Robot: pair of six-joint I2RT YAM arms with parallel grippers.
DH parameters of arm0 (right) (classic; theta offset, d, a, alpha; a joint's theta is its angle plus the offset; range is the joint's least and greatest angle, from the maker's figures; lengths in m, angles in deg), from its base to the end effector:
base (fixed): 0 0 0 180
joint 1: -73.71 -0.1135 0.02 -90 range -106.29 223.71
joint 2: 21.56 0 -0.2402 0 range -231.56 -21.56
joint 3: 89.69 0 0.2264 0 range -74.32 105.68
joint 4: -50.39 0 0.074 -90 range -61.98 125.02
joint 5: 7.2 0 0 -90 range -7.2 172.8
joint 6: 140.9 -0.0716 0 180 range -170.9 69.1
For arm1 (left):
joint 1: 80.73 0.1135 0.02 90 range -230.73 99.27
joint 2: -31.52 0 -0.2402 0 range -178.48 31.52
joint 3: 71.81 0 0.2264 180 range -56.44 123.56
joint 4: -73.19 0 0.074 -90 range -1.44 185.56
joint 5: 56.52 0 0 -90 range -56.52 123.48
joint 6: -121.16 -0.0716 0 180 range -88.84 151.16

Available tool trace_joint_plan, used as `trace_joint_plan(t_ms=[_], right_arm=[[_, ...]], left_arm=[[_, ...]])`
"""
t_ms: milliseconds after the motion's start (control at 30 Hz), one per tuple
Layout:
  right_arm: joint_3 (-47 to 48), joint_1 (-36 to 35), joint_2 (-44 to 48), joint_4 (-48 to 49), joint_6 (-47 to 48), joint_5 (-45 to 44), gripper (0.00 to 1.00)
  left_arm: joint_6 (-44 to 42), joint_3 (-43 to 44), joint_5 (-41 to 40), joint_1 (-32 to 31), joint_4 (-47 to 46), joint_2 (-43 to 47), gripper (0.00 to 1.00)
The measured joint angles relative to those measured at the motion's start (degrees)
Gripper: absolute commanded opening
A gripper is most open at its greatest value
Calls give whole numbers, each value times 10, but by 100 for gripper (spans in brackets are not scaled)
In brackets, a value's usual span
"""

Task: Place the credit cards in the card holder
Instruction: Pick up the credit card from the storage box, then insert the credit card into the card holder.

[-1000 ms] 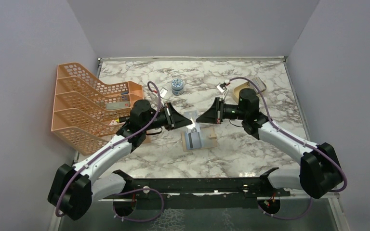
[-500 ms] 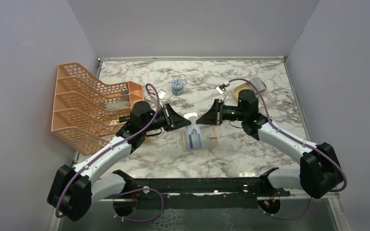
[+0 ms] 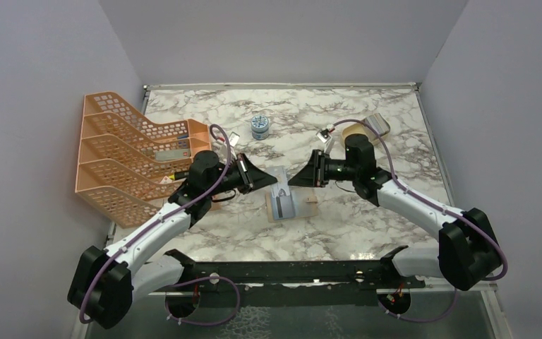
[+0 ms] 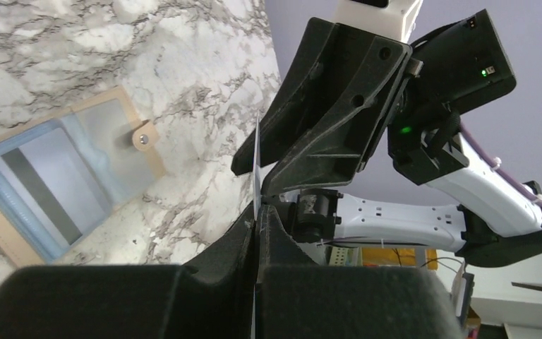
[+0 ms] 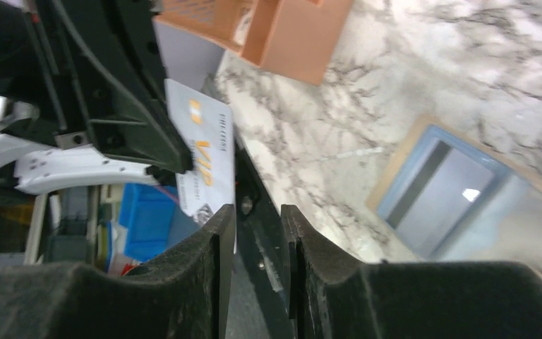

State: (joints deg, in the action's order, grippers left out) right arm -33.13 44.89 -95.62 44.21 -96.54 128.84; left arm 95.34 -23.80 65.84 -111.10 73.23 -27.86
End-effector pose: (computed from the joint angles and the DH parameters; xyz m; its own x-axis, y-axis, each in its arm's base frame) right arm 0.2233 0.1817 0.2267 -0.8982 0.0723 -0.4336 -0.3862 0.3415 0.8569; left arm 0.1976 -0.1602 0.2490 -0.8662 -0.3737 -0.3316 0.2295 0.2919 -0.9285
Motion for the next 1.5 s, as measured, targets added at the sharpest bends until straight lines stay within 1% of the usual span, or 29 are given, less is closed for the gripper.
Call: trace_joint_plan(t_ms=[233, 500, 667, 867, 967, 1333, 1500], right_arm=[[0, 0, -10, -97, 73, -102, 41], [8, 0, -80, -179, 137, -214, 42], [25, 0, -114, -208, 166, -270, 42], [35, -9, -143, -234, 188, -316, 35], [35, -16, -145, -247, 193, -331, 29], [20, -23, -144, -246, 194, -350, 17], [18, -23, -144, -245, 194, -358, 13]], left_arm=[[-24, 0, -15, 0, 18, -23, 0], [-38, -2, -15, -1, 21, -90, 0], [-49, -2, -15, -9, 19, -134, 0], [-62, -1, -4, -20, 9, -205, 0], [-70, 7, 3, -24, 8, -236, 0], [-91, 39, 22, -28, -12, -313, 0], [-100, 49, 29, -28, -14, -338, 0]])
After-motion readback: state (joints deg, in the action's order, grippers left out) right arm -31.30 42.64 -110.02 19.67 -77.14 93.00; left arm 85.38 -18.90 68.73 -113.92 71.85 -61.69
